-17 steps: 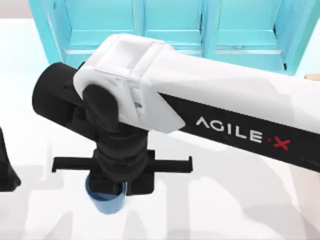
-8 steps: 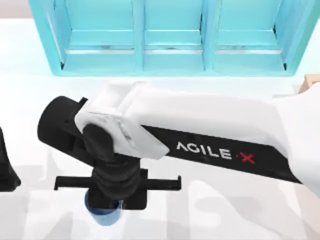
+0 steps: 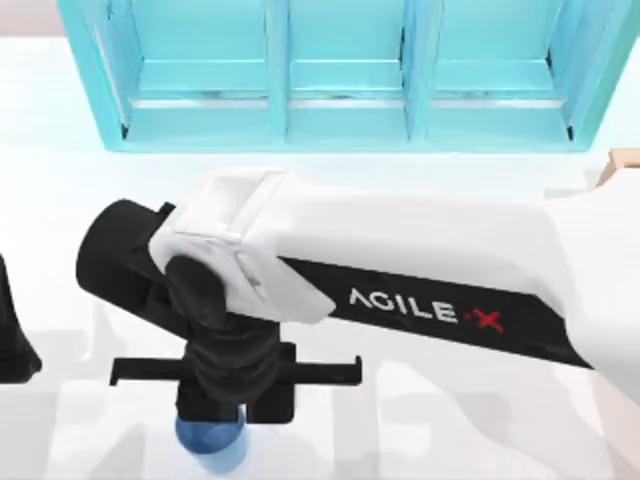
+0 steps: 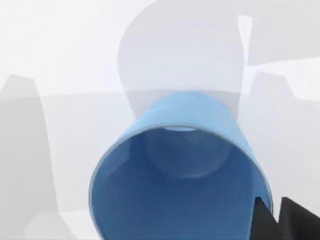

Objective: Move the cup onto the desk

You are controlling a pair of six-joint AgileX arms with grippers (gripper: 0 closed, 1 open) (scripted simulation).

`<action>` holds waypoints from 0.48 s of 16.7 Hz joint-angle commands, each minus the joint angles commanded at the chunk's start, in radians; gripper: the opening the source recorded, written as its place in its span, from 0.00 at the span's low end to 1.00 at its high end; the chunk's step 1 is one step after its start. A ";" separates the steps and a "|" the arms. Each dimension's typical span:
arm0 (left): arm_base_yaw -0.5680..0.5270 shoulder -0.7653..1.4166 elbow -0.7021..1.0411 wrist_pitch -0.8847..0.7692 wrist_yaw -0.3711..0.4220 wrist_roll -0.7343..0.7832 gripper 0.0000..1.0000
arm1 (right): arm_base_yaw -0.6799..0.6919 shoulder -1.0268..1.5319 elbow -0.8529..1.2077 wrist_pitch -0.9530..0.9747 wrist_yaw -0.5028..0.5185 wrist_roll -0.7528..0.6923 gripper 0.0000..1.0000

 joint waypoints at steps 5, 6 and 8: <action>0.000 0.000 0.000 0.000 0.000 0.000 1.00 | 0.000 0.000 0.000 0.000 0.000 0.000 0.68; 0.000 0.000 0.000 0.000 0.000 0.000 1.00 | 0.000 0.000 0.000 0.000 0.000 0.000 0.75; 0.000 0.000 0.000 0.000 0.000 0.000 1.00 | 0.000 0.000 0.000 0.000 0.000 0.000 0.90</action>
